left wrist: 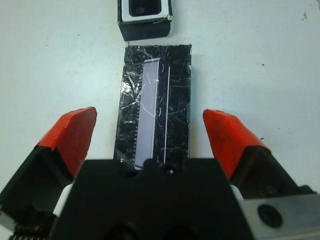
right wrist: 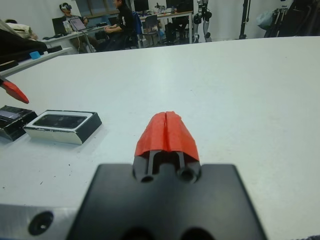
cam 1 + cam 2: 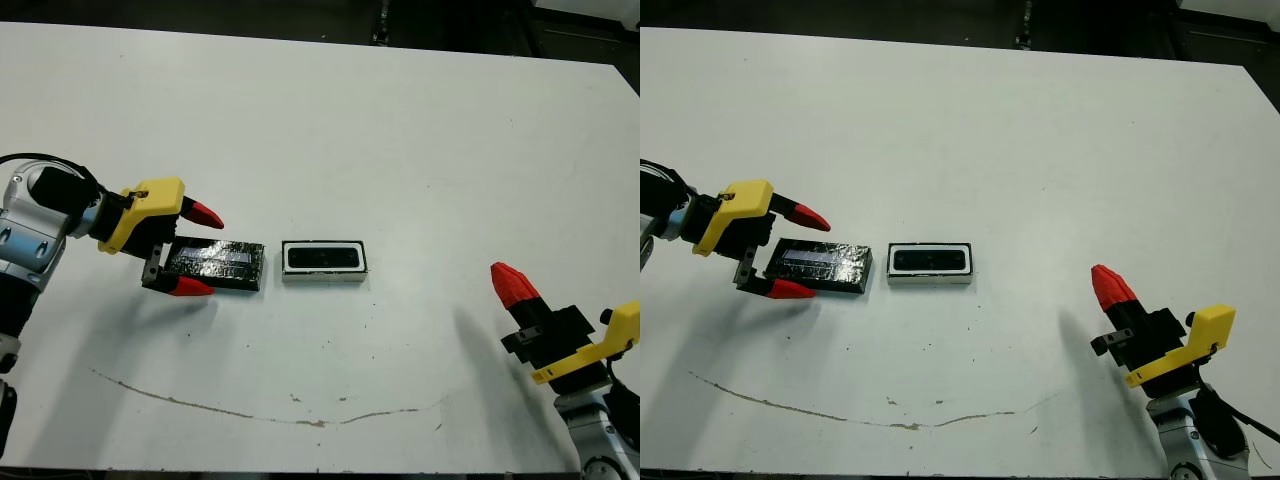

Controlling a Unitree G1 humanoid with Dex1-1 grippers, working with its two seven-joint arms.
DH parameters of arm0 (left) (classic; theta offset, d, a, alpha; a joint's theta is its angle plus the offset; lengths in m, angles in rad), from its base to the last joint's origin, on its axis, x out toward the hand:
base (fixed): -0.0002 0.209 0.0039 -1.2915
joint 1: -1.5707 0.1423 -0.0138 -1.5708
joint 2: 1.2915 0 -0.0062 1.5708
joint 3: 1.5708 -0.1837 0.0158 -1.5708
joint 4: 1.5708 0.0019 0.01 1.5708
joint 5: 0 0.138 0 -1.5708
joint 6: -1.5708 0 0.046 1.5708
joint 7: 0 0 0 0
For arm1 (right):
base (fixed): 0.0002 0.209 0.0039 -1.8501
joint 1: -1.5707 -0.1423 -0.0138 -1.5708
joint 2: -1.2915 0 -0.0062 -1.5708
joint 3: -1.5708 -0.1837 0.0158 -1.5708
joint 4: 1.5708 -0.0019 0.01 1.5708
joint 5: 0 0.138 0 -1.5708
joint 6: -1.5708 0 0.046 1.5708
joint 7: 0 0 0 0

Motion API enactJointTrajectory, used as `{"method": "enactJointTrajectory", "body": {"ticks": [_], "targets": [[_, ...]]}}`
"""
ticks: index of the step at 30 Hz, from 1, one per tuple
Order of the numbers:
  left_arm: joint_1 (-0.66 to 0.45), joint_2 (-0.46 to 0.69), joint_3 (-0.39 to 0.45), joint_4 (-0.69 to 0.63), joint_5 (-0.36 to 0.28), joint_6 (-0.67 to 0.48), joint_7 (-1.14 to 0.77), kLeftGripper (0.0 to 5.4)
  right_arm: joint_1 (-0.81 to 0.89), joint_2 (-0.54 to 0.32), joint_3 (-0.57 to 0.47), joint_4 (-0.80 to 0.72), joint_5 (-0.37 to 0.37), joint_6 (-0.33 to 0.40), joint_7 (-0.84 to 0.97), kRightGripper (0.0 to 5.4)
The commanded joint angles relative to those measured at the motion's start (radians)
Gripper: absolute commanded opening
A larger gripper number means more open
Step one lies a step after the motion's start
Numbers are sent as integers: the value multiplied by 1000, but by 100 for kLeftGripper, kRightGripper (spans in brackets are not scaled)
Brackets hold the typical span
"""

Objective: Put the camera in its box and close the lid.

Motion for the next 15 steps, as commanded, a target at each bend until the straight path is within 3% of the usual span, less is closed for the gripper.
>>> {"method": "enactJointTrajectory", "body": {"ticks": [1, 8, 15], "targets": [[-6, 2, -2, 20, 8, 14, -17, 540, 13, -20, -5, -5, -3, 11, -7, 2], [-13, 15, -16, 10, 32, 93, -23, 540, 13, -17, -5, -1, 0, 6, -4, 2], [-6, 16, -11, 17, 47, 104, -22, 454, 14, -20, -5, 2, 5, 11, 1, 0]]}}
